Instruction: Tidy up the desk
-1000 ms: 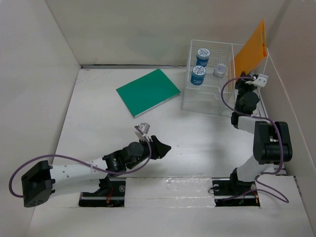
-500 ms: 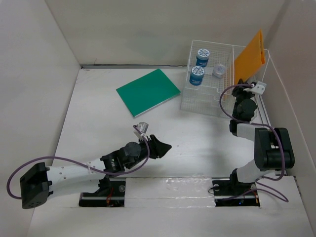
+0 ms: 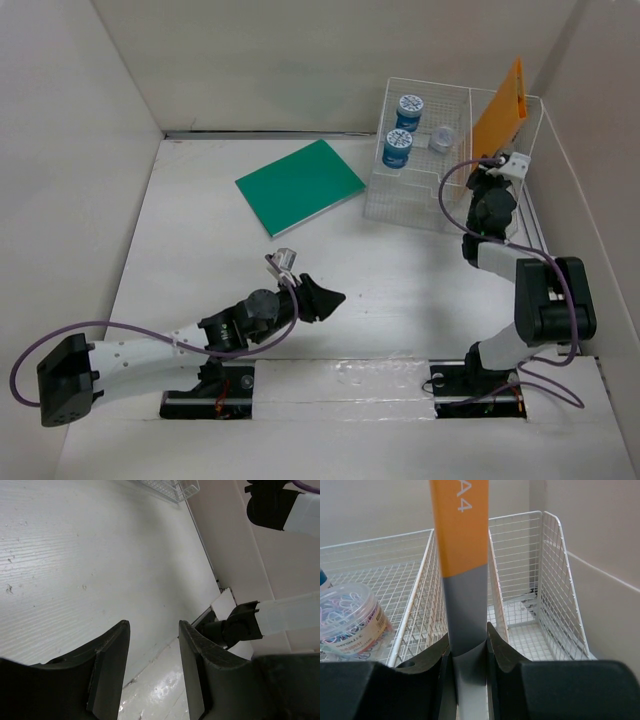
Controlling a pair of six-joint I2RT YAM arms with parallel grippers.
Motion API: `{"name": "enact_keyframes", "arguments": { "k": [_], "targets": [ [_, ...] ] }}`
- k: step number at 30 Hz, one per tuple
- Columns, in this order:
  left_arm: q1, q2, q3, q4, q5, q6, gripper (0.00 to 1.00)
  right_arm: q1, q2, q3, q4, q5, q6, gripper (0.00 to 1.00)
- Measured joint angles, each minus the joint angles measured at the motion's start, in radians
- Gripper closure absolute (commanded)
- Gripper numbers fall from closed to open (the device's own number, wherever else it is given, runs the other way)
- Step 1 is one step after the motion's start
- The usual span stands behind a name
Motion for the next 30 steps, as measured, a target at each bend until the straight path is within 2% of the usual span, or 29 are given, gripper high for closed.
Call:
{"name": "enact_keyframes", "arguments": {
  "k": [7,20,30],
  "targets": [
    [0.0,-0.007,-0.005,0.001,-0.003,0.0,0.61,0.008,0.068,0.106,-0.05,0.01,-0.099,1.0],
    [0.0,0.01,-0.01,0.018,-0.004,0.0,0.61,0.016,0.076,0.054,0.07,0.08,-0.165,1.0],
    [0.0,0.027,-0.01,0.031,-0.028,0.0,0.61,-0.003,0.098,0.065,0.097,0.046,-0.145,1.0]
  ]
}}
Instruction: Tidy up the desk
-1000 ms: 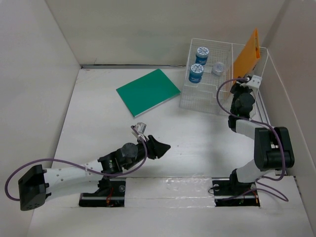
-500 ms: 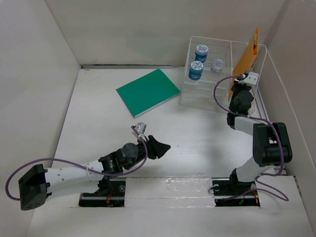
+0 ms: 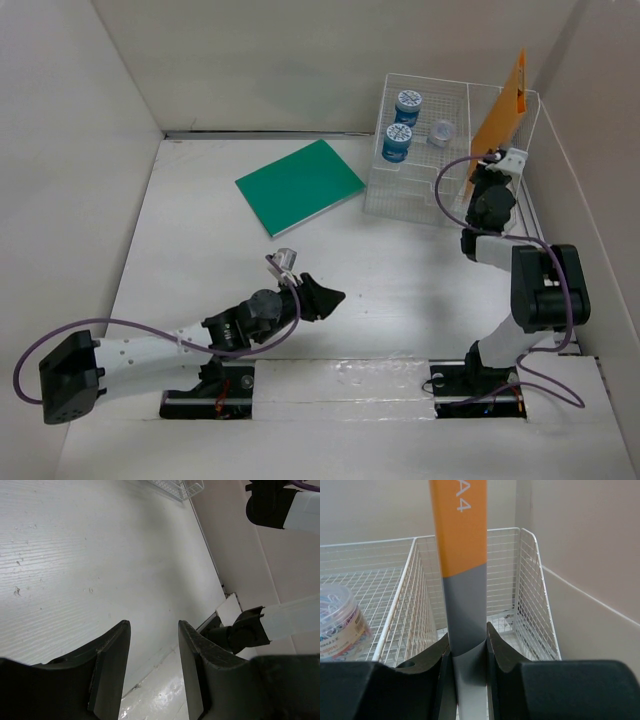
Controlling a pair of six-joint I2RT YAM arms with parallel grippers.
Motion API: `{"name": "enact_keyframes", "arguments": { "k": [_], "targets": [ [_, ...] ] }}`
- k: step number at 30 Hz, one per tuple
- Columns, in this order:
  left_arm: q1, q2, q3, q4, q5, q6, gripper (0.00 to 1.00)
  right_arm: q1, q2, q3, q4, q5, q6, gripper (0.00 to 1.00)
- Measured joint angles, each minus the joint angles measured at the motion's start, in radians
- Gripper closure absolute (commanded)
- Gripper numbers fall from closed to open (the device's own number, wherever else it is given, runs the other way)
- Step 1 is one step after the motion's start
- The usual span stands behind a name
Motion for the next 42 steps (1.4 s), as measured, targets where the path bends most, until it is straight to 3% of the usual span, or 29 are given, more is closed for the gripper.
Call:
{"name": "enact_keyframes", "arguments": {
  "k": [18,42],
  "targets": [
    [0.0,0.066,0.0,0.035,-0.023,0.016,0.61,-0.04,0.023,0.023,0.001,-0.113,0.06,1.0],
    [0.0,0.143,0.0,0.074,-0.022,0.015,0.61,-0.004,0.186,0.09,0.097,0.0,0.026,1.0]
  ]
}}
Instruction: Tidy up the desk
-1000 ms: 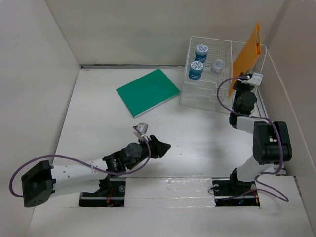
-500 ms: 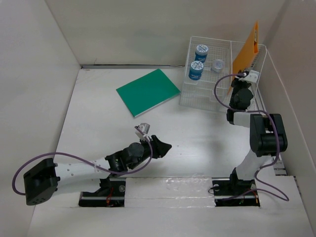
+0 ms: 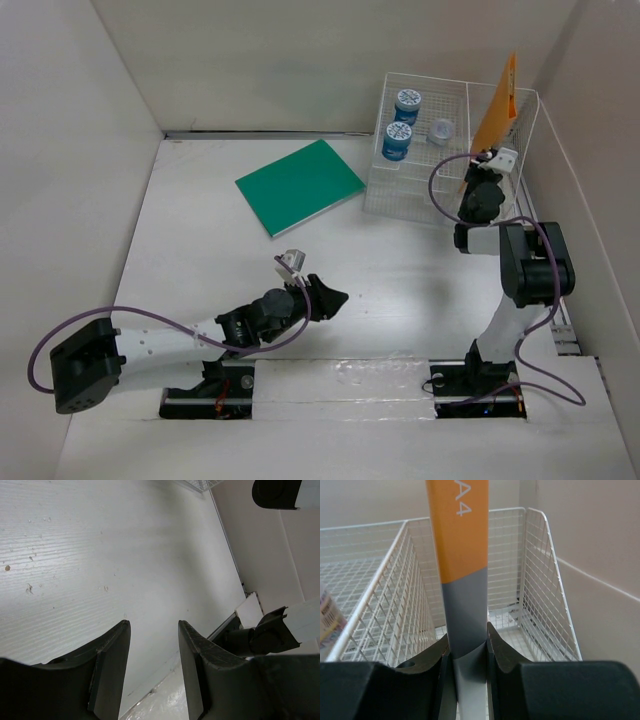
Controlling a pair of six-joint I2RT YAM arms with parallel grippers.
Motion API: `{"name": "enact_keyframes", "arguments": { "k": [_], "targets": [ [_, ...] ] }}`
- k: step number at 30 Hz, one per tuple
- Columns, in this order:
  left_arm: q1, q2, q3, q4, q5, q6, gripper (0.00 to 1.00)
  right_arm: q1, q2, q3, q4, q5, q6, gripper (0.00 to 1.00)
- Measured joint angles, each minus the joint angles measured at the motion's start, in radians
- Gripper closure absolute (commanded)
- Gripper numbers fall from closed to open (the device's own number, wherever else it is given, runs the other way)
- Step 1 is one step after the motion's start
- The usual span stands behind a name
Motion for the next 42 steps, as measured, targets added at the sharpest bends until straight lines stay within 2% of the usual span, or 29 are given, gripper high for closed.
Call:
{"name": "enact_keyframes", "arguments": {
  "k": [2,5,8,11,12,14,15,16,17,23,26,30,32,35,36,37,39,42],
  "targets": [
    [0.0,0.0,0.0,0.0,0.0,0.0,0.61,0.004,0.011,-0.008,-0.002,0.01,0.004,1.0],
    [0.0,-0.001,0.0,0.006,0.001,0.0,0.61,0.013,0.008,-0.025,-0.003,0.018,0.014,0.93],
    [0.0,-0.003,0.0,0.023,0.007,0.0,0.61,0.03,-0.013,-0.051,-0.005,0.033,0.02,0.79],
    [0.001,-0.007,0.0,0.036,0.016,-0.001,0.61,0.042,-0.046,-0.089,-0.013,0.045,0.036,0.56],
    [0.002,-0.009,0.0,0.037,0.02,-0.001,0.61,0.045,-0.057,-0.101,-0.016,0.051,0.042,0.43],
    [0.002,-0.016,0.0,0.036,0.024,0.0,0.61,0.05,-0.08,-0.118,-0.023,0.077,0.046,0.32],
    [0.002,-0.021,0.0,0.034,0.025,0.0,0.61,0.05,-0.091,-0.126,-0.023,0.093,0.051,0.08],
    [0.002,-0.026,0.0,0.03,0.026,0.001,0.6,0.051,-0.101,-0.131,-0.024,0.111,0.051,0.0],
    [0.002,-0.033,0.0,0.024,0.026,0.002,0.6,0.046,-0.116,-0.141,-0.028,0.135,0.054,0.0],
    [0.007,-0.072,0.074,-0.079,-0.006,0.02,0.53,0.08,-0.255,-0.15,-0.134,0.174,0.129,0.0],
    [0.034,-0.085,0.172,-0.117,-0.023,0.044,0.45,0.108,-0.398,-0.145,-0.267,0.2,0.17,0.0],
    [0.063,-0.089,0.304,-0.119,-0.06,0.078,0.42,0.167,-0.586,-0.085,-0.481,0.217,0.221,0.0],
    [0.068,-0.09,0.353,-0.134,-0.095,0.093,0.42,0.213,-0.661,-0.05,-0.595,0.22,0.258,0.04],
    [0.088,-0.09,0.419,-0.166,-0.146,0.117,0.43,0.308,-0.758,-0.024,-0.736,0.181,0.317,0.4],
    [0.104,-0.089,0.439,-0.18,-0.16,0.126,0.43,0.344,-0.774,-0.016,-0.776,0.161,0.34,0.7],
    [0.124,-0.084,0.461,-0.196,-0.17,0.132,0.43,0.381,-0.774,-0.006,-0.816,0.14,0.357,0.81],
    [0.198,-0.062,0.502,-0.223,-0.167,0.135,0.43,0.466,-0.748,0.024,-0.884,0.108,0.399,0.9],
    [0.409,0.012,0.551,-0.268,-0.075,0.132,0.42,0.624,-0.646,0.069,-0.978,0.088,0.449,0.93]
  ]
}}
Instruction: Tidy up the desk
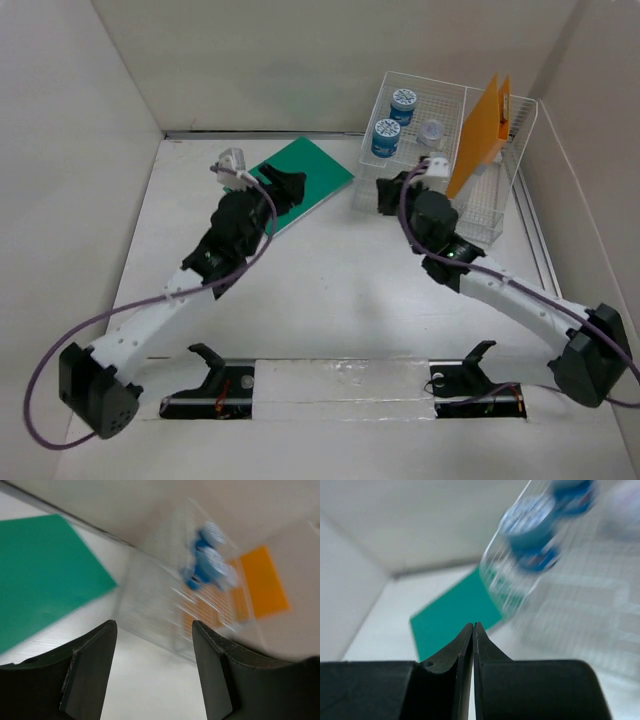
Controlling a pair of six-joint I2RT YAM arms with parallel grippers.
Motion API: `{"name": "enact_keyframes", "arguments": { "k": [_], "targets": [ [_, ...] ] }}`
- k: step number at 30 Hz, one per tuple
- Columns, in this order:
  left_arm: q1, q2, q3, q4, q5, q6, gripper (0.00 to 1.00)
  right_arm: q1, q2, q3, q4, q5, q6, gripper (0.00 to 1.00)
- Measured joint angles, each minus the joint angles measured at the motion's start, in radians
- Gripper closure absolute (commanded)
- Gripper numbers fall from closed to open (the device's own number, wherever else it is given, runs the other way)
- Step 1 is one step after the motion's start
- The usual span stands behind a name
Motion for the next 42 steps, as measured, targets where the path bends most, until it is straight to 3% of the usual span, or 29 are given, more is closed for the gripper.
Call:
{"name": "enact_keyframes", "arguments": {
  "k": [2,4,10,13,21,32,35,36,39,42],
  "targets": [
    [0.161,0.104,0.071,-0.065,0.076,0.008,0.44,0.088,0.057,0.002,-0.068,-0.007,0.028,0.92],
    [0.252,0.247,0.171,-0.141,0.074,0.035,0.48,0.148,0.076,-0.022,-0.12,-0.01,0.058,0.87],
    [0.173,0.657,0.468,-0.426,-0.033,0.177,0.55,0.185,-0.063,-0.146,-0.192,-0.013,0.124,0.8],
    [0.126,0.792,0.526,-0.505,-0.114,0.243,0.58,0.199,-0.159,-0.196,-0.196,-0.019,0.148,0.8],
    [0.134,0.869,0.449,-0.514,-0.116,0.445,0.53,0.232,-0.283,-0.295,-0.226,-0.037,0.184,0.8],
    [0.196,0.986,0.476,-0.468,-0.02,0.625,0.54,0.232,-0.395,-0.318,-0.248,-0.033,0.187,0.8],
    [0.199,0.999,0.477,-0.462,-0.002,0.642,0.62,0.232,-0.383,-0.318,-0.242,-0.034,0.184,0.8],
    [0.2,1.001,0.479,-0.46,-0.001,0.645,0.76,0.232,-0.374,-0.317,-0.24,-0.034,0.183,0.8],
    [0.202,1.015,0.5,-0.452,-0.002,0.658,1.0,0.235,-0.335,-0.316,-0.242,-0.037,0.182,0.8],
    [0.203,1.032,0.515,-0.431,-0.01,0.665,1.0,0.24,-0.324,-0.316,-0.244,-0.041,0.182,0.8]
  ]
}}
